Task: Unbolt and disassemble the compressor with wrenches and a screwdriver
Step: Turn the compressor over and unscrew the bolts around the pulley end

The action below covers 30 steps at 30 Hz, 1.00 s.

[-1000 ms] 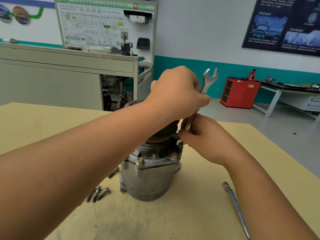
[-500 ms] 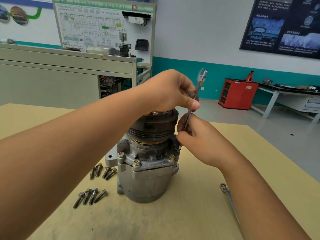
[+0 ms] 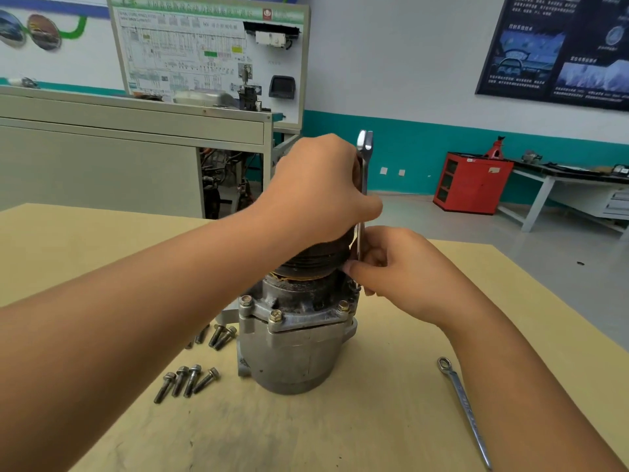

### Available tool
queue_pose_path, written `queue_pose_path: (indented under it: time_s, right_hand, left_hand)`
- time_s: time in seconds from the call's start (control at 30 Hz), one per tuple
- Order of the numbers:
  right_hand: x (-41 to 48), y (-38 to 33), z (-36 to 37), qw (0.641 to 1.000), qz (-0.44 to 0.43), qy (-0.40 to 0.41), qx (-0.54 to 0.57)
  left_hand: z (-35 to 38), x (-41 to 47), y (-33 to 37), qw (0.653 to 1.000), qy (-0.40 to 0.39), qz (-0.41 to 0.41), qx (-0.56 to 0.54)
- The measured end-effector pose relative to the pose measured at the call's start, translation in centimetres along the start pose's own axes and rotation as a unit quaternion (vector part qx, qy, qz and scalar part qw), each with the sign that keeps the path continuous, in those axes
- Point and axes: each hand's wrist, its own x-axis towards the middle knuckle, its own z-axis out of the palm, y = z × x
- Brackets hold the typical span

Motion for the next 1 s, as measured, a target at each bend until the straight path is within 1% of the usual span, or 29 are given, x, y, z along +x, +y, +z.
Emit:
queue_pose_path:
  time_s: [0.03,0.07,0.13,0.17,0.23,0.27,0.37,0.53,0.67,0.77,0.83,0.93,1.0]
  right_hand:
    - [-0.1,-0.1,0.0,1.000,0.001,-0.001,-0.003]
    - [-0.1,-0.1,-0.1,1.000,0.002,-0.004,-0.010]
    - [-0.2,-0.2,-0.3,0.999,0.005,-0.009,-0.032]
    - [-0.3,-0.2,-0.4,0.999,0.006,-0.010,-0.039]
    - [-0.3,-0.3,-0.5,0.999,0.005,-0.015,-0.042]
    - [-0.3,-0.4,-0.5,0.999,0.003,-0.018,-0.043]
    - [-0.4,-0.3,-0.5,0.999,0.001,-0.019,-0.044]
    - [-0.3,-0.1,-0.6,1.000,0.021,0.004,-0.007]
    - [-0.1,-0.4,-0.1,0.998,0.035,0.037,-0.020]
    - [-0.1,-0.5,0.1,0.998,0.039,0.032,-0.023]
    - [-0.2,-0.6,0.0,0.999,0.039,0.028,-0.008]
    - [-0.1,-0.5,0.0,0.999,0.037,0.029,0.012]
    - [-0.1,-0.5,0.1,0.999,0.031,0.026,0.022]
  left_hand:
    - [-0.1,0.0,0.0,1.000,-0.017,0.013,0.001]
    - [-0.3,0.0,0.0,0.998,-0.058,0.024,-0.010]
    - [-1.2,0.2,0.0,0.983,-0.168,0.042,-0.066]
    - [-1.6,0.3,-0.1,0.973,-0.207,0.051,-0.087]
    - [-2.0,0.5,-0.3,0.963,-0.239,0.063,-0.105]
    - [-2.0,0.6,-0.3,0.964,-0.235,0.061,-0.110]
    - [-1.6,0.8,-0.2,0.975,-0.188,0.048,-0.108]
    - [-0.9,0.6,0.4,0.986,-0.137,0.042,-0.087]
    - [0.3,0.5,1.2,0.997,-0.066,0.015,-0.032]
    - [1.0,0.6,1.6,0.999,-0.036,-0.022,-0.009]
    - [0.8,0.8,1.5,0.998,-0.062,-0.021,-0.020]
    - [-0.1,0.9,0.7,0.984,-0.152,-0.005,-0.097]
    - [-0.4,1.1,-0.1,0.976,-0.173,-0.003,-0.130]
